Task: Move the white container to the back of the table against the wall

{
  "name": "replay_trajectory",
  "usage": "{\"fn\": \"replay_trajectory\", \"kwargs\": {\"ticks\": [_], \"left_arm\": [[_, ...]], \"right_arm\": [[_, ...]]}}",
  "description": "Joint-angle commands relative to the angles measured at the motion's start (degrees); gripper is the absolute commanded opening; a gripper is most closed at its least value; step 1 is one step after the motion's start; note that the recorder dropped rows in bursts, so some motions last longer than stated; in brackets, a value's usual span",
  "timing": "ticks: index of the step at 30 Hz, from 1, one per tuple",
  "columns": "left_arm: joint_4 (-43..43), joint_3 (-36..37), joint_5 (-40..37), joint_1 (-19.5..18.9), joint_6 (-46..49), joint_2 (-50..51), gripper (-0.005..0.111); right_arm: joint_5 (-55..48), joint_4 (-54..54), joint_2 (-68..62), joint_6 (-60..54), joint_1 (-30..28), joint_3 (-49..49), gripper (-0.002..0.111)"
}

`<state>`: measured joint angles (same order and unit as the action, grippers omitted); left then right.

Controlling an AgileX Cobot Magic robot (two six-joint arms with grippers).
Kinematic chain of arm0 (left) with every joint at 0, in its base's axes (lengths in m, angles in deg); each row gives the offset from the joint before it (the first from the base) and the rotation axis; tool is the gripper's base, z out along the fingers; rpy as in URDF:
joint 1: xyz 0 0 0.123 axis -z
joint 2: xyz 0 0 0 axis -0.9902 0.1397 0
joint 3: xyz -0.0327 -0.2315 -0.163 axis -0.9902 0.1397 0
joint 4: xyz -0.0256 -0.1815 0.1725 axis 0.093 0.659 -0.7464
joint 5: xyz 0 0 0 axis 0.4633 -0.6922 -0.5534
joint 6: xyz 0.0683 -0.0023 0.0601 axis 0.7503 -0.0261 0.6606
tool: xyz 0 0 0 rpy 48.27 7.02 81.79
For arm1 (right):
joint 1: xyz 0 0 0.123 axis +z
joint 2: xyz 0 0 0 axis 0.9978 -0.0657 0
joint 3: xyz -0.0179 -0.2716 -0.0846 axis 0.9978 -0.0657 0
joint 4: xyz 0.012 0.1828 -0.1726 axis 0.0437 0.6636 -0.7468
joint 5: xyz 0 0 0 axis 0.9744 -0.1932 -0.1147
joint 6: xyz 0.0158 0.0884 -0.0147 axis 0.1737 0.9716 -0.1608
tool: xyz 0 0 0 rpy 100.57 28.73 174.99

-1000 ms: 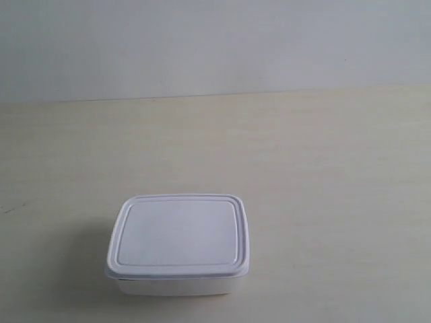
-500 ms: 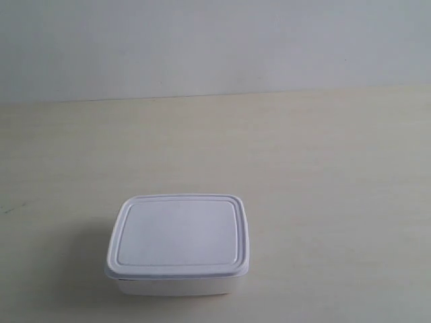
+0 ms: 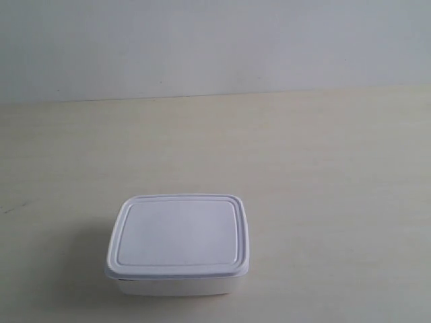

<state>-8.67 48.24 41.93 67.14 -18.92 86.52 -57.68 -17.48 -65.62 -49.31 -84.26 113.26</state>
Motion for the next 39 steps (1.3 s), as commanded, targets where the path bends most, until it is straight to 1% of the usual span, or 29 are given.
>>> {"fn": "replay_trajectory", "kwargs": {"ticks": [1, 2, 5, 10, 12, 14, 15, 18, 20, 22, 24, 30, 32, 35, 39], "left_arm": [[2.7, -0.3, -0.8, 4.6, 3.7, 4.9, 0.0], [2.9, -0.3, -0.8, 5.9, 4.9, 6.3, 0.0], [2.9, -0.3, -1.4, 8.3, 5.3, 9.0, 0.0], [2.5, -0.3, -4.1, 9.4, 6.0, 11.9, 0.0], [2.5, -0.3, -6.2, 9.4, 9.4, 12.8, 0.0], [2.5, -0.3, -8.3, 10.5, 11.9, 13.9, 0.0], [2.5, -0.3, -8.9, 11.3, 12.0, 14.5, 0.0], [2.6, -0.3, -10.8, 15.7, 12.1, 16.1, 0.0], [2.6, -0.3, -11.5, 19.0, 12.6, 16.6, 0.0], [2.6, -0.3, -11.5, 21.4, 12.6, 16.8, 0.0], [2.2, -0.3, -10.5, 22.5, 13.4, 16.8, 0.0], [2.5, -0.3, -10.7, 22.8, 13.5, 17.9, 0.0], [2.5, -0.3, -10.6, 22.8, 13.5, 19.5, 0.0], [2.7, -0.3, -12.8, 22.8, 13.5, 22.5, 0.0], [2.7, -0.3, -19.8, 22.8, 13.6, 24.8, 0.0]], "right_arm": [[0.8, 0.0, -0.1, -0.3, 0.0, 0.4, 0.0], [0.8, 0.0, -0.1, -0.3, 0.0, 0.4, 0.0], [0.8, 0.0, -0.1, -0.3, 0.0, 0.4, 0.0], [2.4, 0.0, -0.1, -0.3, 0.0, 0.4, 0.0], [4.8, 0.0, -0.1, -0.2, 0.0, 0.4, 0.0], [8.6, 0.6, -0.1, 0.7, 0.0, 0.4, 0.0], [9.1, 2.5, -0.1, 2.5, 0.0, 0.4, 0.0], [8.6, 11.8, -0.2, 8.5, 0.0, 0.4, 0.0], [6.6, 20.1, -1.2, 8.5, 0.0, 0.4, 0.0], [3.5, 27.4, -2.7, 4.9, 0.0, 0.4, 0.0], [-0.2, 32.4, -4.1, -2.6, 0.6, 0.4, 0.0], [-12.4, 49.5, -10.2, -30.3, 8.6, 0.4, 0.0], [-16.0, 53.5, -12.2, -36.9, 10.5, 0.4, 0.0], [-20.0, 56.0, -15.6, -39.8, 13.6, 0.4, 0.0], [-22.1, 56.0, -19.2, -39.8, 17.7, 0.4, 0.0]]}}
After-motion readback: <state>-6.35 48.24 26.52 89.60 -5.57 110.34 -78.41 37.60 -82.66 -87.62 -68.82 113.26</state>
